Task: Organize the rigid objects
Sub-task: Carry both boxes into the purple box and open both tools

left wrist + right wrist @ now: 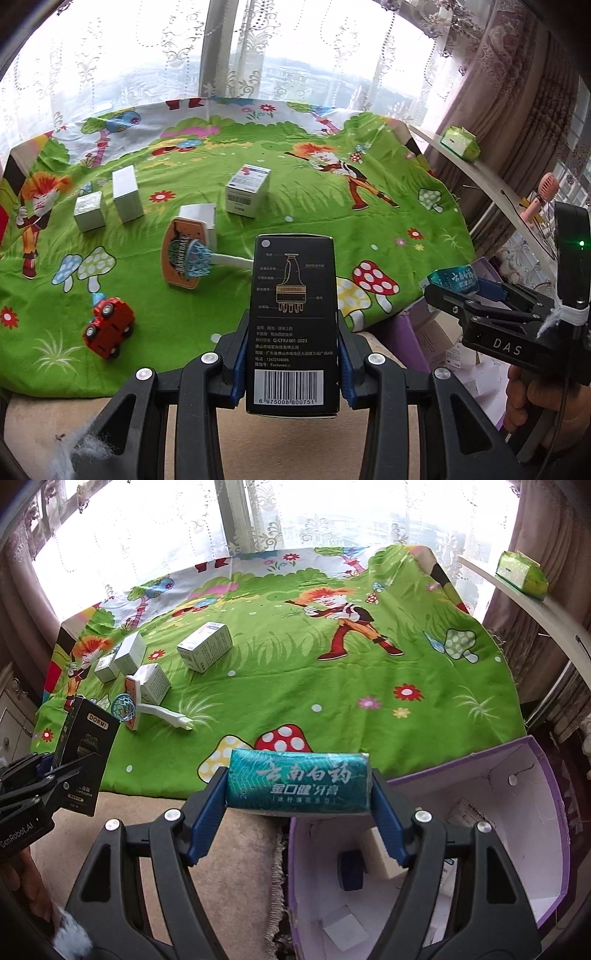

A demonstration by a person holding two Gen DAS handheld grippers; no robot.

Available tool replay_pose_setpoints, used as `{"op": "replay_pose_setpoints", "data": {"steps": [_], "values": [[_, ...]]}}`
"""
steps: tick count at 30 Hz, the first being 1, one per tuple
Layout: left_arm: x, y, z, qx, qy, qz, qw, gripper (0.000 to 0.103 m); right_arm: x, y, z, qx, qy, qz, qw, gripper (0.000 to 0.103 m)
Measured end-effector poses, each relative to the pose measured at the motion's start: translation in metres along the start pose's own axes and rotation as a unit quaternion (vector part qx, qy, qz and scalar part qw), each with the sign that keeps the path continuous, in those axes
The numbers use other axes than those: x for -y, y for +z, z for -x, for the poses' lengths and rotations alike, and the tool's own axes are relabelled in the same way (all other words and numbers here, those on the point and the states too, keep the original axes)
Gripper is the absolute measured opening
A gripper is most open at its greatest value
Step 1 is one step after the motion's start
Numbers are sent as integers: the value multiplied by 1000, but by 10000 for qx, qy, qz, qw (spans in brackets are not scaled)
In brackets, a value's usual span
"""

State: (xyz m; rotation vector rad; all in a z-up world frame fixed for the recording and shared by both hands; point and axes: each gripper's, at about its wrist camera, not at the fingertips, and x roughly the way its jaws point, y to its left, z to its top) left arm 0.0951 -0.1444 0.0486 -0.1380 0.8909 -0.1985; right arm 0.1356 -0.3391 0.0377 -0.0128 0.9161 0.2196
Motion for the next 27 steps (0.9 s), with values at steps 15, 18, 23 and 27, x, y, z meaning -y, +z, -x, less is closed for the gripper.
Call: {"op": "replay_pose_setpoints", "data": {"steps": [15,18,23,27], "values": [[77,-4,-20,-345,-680,-718,9945,40,87,-28,30,-18,-606,-621,9962,76],[93,-7,-22,-396,-844,-887,9917,40,102,-33,33,-25,-715,-748,9946,76],[117,-13,-24,-529,-1124,-1130,9858,40,123,-38,40,-27,-936,-914,9914,76],[136,-18,-24,-586,-1318,-1357,9802,40,139,-40,48,37,-1087,-1010,9889,76]]}}
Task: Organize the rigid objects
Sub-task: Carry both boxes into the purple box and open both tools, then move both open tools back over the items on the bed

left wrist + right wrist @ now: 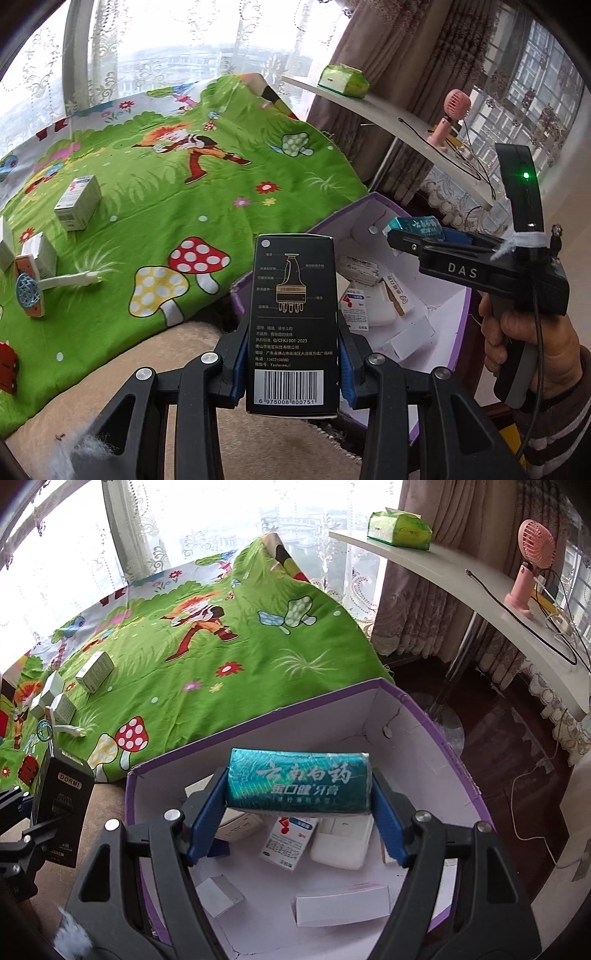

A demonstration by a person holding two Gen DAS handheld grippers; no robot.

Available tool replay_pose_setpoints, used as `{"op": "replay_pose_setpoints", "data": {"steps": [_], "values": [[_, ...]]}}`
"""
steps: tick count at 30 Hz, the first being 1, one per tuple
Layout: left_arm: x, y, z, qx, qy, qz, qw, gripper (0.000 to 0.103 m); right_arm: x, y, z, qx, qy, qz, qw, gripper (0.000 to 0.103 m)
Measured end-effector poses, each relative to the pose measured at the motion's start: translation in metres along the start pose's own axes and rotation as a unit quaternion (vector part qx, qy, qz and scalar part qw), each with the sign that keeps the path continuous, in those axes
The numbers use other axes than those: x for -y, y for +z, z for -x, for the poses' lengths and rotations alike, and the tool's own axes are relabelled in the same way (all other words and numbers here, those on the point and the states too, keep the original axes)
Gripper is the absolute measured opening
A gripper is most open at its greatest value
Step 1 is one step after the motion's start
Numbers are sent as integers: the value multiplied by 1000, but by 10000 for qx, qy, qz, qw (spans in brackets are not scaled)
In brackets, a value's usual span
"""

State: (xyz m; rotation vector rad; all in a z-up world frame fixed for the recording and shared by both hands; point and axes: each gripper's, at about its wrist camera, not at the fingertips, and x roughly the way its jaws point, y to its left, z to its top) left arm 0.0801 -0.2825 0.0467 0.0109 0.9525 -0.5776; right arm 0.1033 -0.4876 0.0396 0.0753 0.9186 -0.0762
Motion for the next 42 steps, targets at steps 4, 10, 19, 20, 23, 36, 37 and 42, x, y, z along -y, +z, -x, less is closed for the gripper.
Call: {"op": "replay_pose_setpoints", "data": {"steps": [4,10,19,20,23,36,37,42], "values": [[19,-1,-5,-86,-256,-237,9994,40,11,1,4,49,-47,-120,9999,76],[36,0,-13,-219,-741,-383,9963,44,18,4,9,152,-112,-221,9996,76],[31,1,3,40,-512,-393,9979,71,13,10,18,344,-132,-95,9993,90],[30,0,7,87,-427,-435,9981,71,12,11,19,357,-144,-93,9992,91],[27,-1,17,246,-162,-589,9978,71,5,13,20,331,-246,-25,9991,93],[-13,-12,61,1199,1090,-621,9848,77,-38,18,31,776,-612,309,9946,98],[-17,-14,64,1229,1104,-592,9845,77,-40,18,31,756,-545,295,9952,98],[-34,-25,69,1042,1094,-475,9874,77,-51,13,28,704,-205,277,9969,98]]}}
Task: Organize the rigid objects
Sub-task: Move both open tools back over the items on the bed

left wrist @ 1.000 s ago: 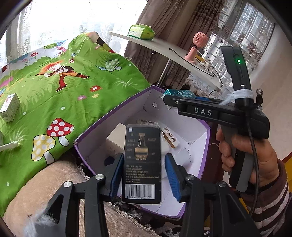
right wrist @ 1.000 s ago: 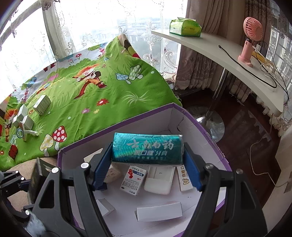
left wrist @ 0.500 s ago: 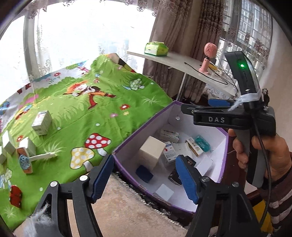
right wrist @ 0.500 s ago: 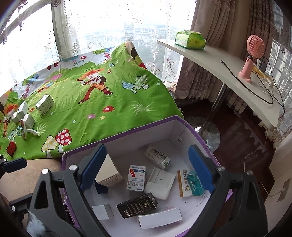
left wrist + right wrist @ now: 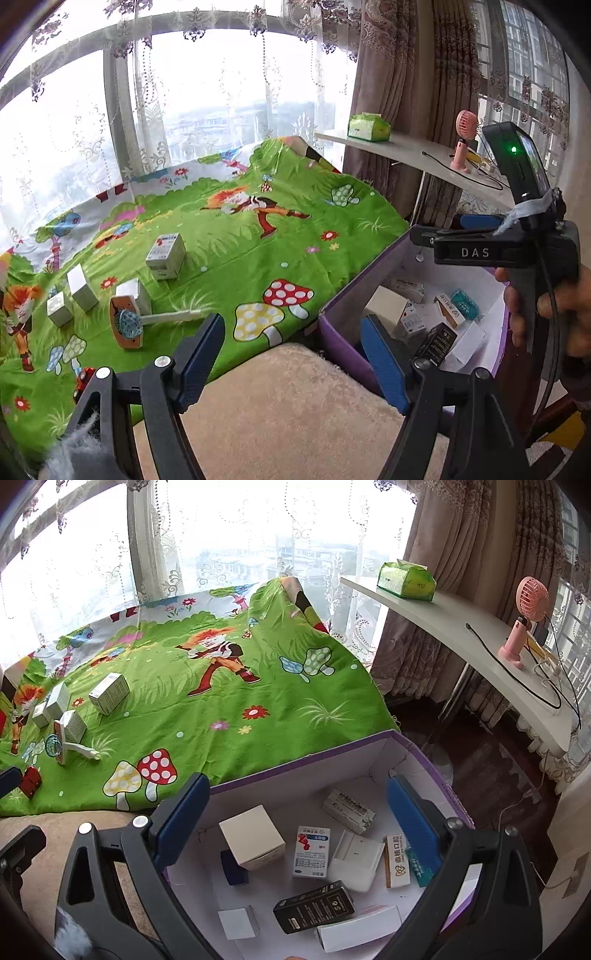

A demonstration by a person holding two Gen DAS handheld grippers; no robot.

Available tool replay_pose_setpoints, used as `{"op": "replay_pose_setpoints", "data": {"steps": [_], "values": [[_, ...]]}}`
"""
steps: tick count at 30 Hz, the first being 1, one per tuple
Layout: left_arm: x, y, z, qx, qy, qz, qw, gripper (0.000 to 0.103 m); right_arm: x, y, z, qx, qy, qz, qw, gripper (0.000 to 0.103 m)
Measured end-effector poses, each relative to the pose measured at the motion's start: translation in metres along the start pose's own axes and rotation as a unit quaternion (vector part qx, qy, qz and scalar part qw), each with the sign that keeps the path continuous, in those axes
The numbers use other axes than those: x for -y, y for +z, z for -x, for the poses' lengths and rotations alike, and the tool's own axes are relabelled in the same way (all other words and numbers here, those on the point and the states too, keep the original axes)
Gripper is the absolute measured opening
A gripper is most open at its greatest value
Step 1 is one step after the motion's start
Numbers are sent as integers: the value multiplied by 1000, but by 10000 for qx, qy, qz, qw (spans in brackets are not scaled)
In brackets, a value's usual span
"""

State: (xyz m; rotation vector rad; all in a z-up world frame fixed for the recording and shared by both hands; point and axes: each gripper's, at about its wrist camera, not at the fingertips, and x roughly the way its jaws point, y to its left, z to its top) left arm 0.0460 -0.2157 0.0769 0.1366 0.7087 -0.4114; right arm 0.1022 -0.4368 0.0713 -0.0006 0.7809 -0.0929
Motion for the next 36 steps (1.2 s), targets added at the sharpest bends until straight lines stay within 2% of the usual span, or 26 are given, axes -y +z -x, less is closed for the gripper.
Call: {"op": "replay_pose_setpoints", "data": {"steps": [6,13,17,22,28,36], "values": [[-25,-14,3,-151,80,382,9991,77,-21,-3,-4,-251,508,140,9983,98],[-81,-33,14,-200,66,1221,9923,76,-48,-7,-14,-471,964,250,9939,98],[-126,-44,21,-215,309,1815,9827,75,-59,-11,-19,-596,1172,262,9910,98],[-180,-63,20,-372,749,2445,9660,75,-74,-12,-26,-711,1280,351,9886,98],[-220,-76,15,-584,1201,2719,9530,73,-96,-11,-30,-801,1394,550,9855,98],[-258,-83,3,-805,1437,3140,9350,70,-115,-15,-36,-956,1525,700,9812,98]]}}
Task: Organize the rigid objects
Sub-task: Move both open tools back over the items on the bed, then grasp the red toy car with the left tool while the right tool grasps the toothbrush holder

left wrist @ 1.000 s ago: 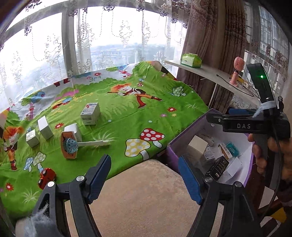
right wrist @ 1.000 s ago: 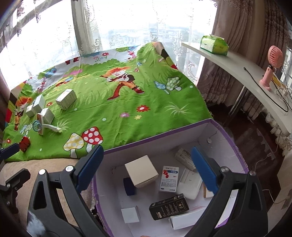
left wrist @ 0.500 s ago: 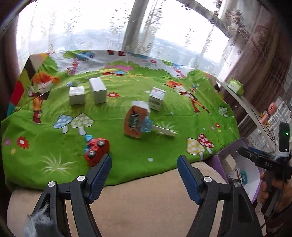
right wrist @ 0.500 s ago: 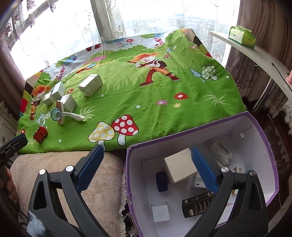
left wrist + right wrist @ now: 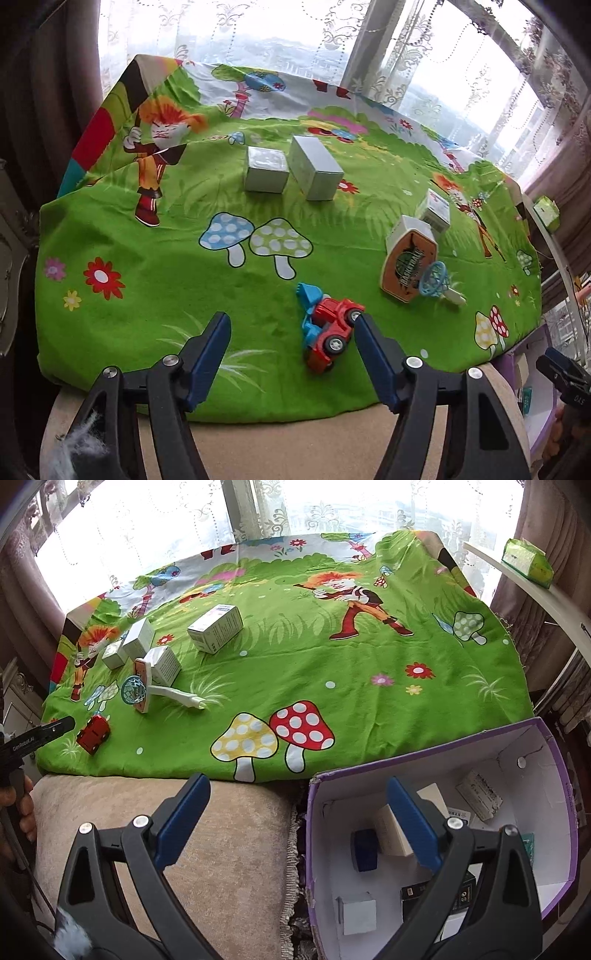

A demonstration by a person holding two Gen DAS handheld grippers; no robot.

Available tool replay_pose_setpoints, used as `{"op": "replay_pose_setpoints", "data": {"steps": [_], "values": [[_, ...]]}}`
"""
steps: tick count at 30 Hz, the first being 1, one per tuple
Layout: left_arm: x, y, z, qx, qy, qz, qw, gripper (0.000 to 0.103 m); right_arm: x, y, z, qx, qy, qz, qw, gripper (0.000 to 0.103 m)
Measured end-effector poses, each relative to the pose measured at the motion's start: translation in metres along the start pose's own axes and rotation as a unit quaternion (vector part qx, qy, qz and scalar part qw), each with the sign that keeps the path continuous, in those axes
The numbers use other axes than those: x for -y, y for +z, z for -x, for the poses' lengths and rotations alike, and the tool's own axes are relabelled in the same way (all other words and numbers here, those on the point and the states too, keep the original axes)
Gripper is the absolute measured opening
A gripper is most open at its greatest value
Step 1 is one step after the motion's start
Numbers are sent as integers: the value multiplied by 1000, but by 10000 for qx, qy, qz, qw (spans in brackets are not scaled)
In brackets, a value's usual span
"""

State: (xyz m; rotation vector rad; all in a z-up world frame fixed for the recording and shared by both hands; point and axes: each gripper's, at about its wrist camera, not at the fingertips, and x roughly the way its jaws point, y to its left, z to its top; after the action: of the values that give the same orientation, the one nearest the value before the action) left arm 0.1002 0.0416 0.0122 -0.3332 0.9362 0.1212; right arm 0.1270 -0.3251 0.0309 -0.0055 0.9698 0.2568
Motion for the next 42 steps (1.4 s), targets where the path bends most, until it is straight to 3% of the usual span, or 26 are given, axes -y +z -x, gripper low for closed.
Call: {"op": "replay_pose_setpoints", "data": {"steps": [11,15,19,26,33,39,42], "values": [[23,-3,-17,-266,43,-579,9980,69,-6,0,-8,-110,72,26,9999,98],[32,-9,-19,-450,-104,-689,9966,69,-8,-2,-10,-146,114,23,9998,98],[45,-18,-27,-645,-193,-928,9934,61,-8,-3,-9,-139,127,27,9998,98],[52,-18,-19,-532,-388,-1093,9918,59,-10,-1,-11,-144,136,69,9998,98],[56,-17,-18,-508,-620,-1204,9895,40,-35,9,-22,-107,258,402,9988,93],[53,-13,-18,-408,-685,-1164,9900,39,-63,23,-36,-63,428,717,9965,84],[54,-13,-22,-463,-747,-1187,9890,31,-78,28,-47,-103,466,916,9947,82]]}}
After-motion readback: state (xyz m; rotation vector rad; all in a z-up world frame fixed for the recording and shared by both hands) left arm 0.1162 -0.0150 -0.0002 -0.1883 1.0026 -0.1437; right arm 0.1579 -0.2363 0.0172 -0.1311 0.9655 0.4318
